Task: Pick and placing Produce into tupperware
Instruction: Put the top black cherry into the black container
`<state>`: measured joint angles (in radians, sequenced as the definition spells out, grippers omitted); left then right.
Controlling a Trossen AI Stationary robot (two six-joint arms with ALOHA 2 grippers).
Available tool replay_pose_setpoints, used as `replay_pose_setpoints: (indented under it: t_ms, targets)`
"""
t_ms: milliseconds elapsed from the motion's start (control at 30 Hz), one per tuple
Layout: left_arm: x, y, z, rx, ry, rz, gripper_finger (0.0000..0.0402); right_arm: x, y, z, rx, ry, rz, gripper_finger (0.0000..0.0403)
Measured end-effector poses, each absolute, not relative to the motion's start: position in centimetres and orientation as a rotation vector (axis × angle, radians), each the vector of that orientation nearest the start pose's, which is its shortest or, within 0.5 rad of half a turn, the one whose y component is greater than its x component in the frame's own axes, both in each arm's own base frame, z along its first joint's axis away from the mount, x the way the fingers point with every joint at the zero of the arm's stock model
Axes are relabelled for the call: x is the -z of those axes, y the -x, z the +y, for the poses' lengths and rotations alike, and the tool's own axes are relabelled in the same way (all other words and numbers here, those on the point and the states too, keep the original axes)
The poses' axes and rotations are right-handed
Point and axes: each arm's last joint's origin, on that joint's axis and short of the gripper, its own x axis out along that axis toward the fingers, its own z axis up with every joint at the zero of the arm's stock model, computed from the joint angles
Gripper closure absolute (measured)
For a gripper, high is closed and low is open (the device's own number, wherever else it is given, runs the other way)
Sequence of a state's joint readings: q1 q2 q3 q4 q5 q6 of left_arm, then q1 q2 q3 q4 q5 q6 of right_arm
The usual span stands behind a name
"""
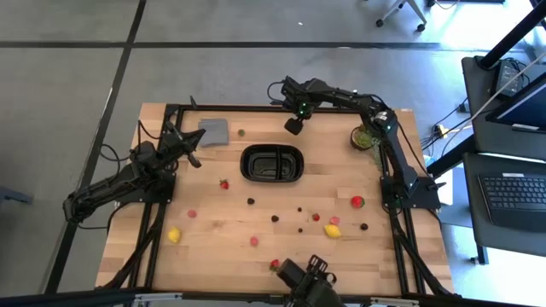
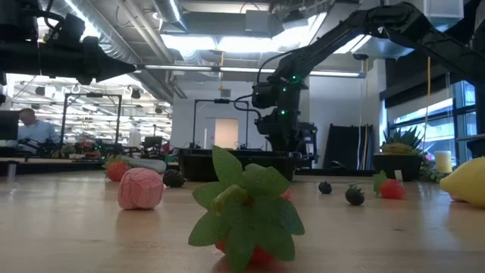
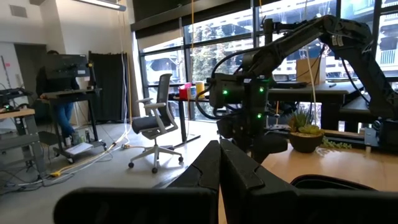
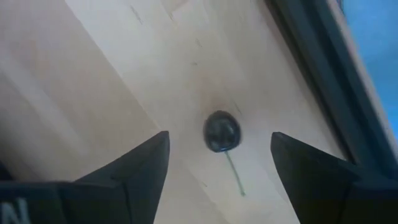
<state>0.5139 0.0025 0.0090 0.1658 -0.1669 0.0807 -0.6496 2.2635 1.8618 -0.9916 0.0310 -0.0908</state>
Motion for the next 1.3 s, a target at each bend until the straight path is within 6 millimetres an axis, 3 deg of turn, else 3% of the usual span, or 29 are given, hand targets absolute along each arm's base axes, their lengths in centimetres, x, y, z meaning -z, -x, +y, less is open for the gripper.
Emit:
replay_pose_setpoints:
  t_ms: [333, 667, 1300]
  targets:
    - [-18.2, -8.1, 5.1, -0.685, -0.108, -0.146, 0.0401, -17.1, -36.3, -27.4, 0.496, -0.322, 1.382, 0.0122]
    - [-18.2, -8.1, 5.1, -0.685, -0.107, -0.146, 0.0401, -14.7, -36.6, -27.3, 0.474, -0.336, 1.446, 0.0122]
    - [-18.2, -8.1, 5.1, -0.685, -0.107, -0.146, 0.0401, -14.7, -36.9, -27.5, 0.485, -0.328, 1.413, 0.0122]
